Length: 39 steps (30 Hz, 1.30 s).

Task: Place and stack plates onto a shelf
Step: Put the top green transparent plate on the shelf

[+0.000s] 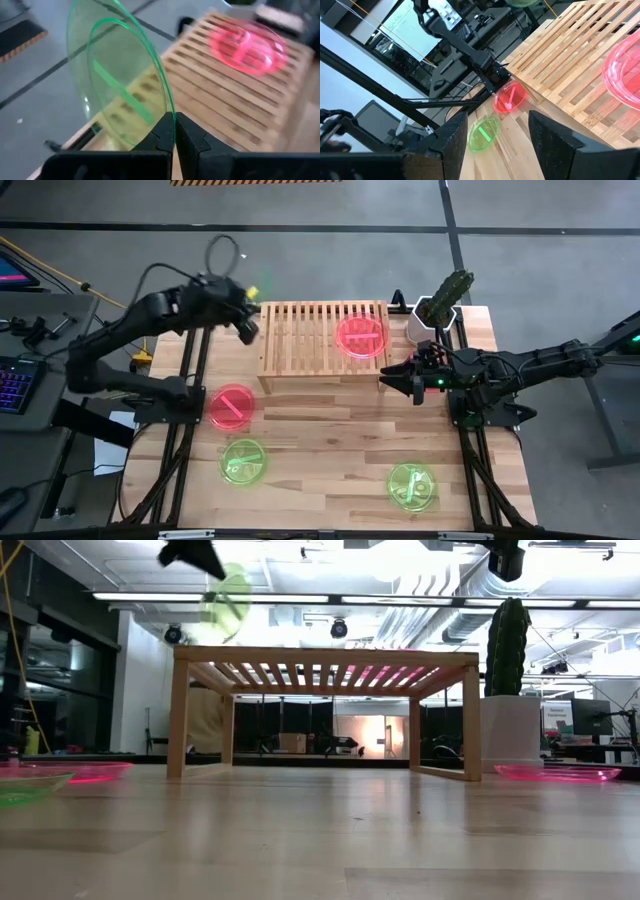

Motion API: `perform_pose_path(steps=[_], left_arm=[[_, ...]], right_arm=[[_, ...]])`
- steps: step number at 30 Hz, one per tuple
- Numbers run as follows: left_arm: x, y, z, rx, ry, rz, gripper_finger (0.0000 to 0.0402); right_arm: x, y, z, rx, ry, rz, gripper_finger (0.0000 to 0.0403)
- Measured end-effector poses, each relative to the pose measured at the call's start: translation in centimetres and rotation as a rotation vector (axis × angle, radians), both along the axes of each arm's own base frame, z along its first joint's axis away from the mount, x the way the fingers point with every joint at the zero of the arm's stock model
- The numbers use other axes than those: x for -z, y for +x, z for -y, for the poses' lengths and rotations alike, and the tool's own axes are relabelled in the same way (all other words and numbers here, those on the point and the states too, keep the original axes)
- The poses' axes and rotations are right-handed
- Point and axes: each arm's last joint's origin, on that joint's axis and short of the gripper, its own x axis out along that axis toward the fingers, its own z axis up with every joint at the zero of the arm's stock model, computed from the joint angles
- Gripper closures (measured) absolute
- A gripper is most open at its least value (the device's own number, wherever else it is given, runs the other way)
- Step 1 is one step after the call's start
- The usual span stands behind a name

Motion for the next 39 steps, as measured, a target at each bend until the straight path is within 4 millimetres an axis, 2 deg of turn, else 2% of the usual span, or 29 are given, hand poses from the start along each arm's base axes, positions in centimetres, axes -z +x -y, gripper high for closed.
perform_pose_path(steps=[4,9,12,17,25,39], left_arm=[[0.5,3.6,2.5,0.113,0.014,-0.150,0.0401],[2.7,7.2,4.9,0.218,0.125,-0.417,0.0401],[4.5,8.9,5.7,0.266,0.146,-0.535,0.0401],[6.6,10.8,6.9,0.332,0.158,-0.630,0.0401],[8.4,12.2,7.5,0.377,0.167,-0.704,0.0401],[8.7,12.5,6.2,0.330,0.165,-0.718,0.0401]], right_arm=[[0.0,0.0,0.0,0.000,0.000,-0.001,0.0210],[0.0,0.1,0.0,0.000,-0.001,-0.003,0.0210],[0.2,0.2,0.0,0.001,-0.004,-0.016,0.0210],[0.8,0.9,-0.2,0.001,-0.008,-0.049,0.0210],[1.9,2.2,-0.4,0.001,-0.018,-0.111,0.0210],[1.8,2.1,-0.4,0.001,-0.018,-0.105,0.0210]])
